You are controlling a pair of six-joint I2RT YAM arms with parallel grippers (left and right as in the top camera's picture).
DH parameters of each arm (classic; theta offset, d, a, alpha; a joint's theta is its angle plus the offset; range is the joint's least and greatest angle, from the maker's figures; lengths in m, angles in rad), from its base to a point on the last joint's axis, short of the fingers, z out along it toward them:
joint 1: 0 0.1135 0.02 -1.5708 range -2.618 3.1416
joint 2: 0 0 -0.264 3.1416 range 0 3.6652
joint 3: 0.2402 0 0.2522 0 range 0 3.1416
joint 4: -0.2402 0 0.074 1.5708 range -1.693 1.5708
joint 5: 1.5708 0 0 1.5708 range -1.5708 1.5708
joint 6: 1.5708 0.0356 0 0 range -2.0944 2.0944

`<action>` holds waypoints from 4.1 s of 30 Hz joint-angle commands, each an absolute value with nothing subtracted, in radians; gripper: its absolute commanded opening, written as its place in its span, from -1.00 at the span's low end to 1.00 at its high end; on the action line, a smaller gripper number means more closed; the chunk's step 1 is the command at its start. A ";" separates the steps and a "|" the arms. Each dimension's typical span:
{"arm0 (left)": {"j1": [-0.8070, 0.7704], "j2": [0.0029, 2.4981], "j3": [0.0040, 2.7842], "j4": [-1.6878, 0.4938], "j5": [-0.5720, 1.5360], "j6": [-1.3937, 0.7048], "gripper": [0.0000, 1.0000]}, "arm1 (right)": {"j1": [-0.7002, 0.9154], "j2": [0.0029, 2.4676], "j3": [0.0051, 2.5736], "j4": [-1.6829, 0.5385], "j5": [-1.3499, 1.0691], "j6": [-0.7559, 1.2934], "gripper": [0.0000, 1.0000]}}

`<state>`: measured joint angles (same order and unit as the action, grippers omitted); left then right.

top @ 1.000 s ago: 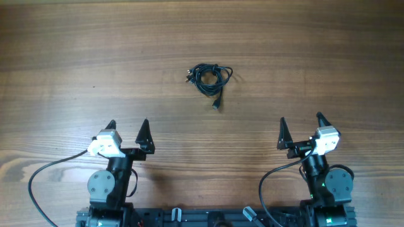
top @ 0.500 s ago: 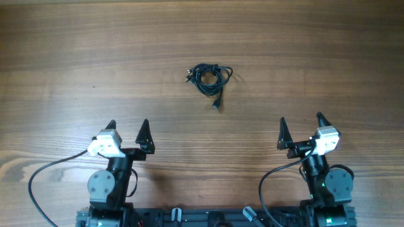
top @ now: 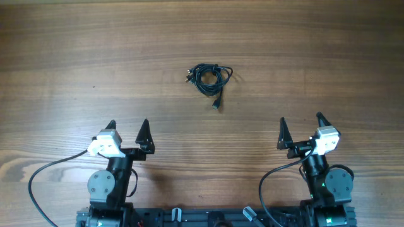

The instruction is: Untangle cables

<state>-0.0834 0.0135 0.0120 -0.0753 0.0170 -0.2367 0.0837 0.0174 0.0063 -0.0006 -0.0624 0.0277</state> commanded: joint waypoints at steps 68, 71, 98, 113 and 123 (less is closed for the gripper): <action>-0.088 0.007 0.006 -0.076 0.025 -0.216 1.00 | 0.086 0.004 0.005 0.001 -0.060 0.015 1.00; -0.088 0.007 0.006 -0.076 0.025 -0.216 1.00 | 0.086 0.004 0.005 0.001 -0.060 0.015 0.99; -0.088 0.007 0.006 -0.076 0.025 -0.216 1.00 | 0.086 0.004 0.005 0.001 -0.060 0.015 0.99; -0.088 0.007 0.006 0.091 0.010 -0.216 1.00 | 0.086 0.004 0.005 0.001 -0.060 0.015 0.99; -0.088 0.007 0.122 0.180 0.011 -0.251 1.00 | 0.086 0.004 0.005 0.001 -0.060 0.014 0.99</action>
<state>-0.0834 0.0139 0.0299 0.2234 0.0132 -0.2409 0.0837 0.0174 0.0063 -0.0006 -0.0624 0.0277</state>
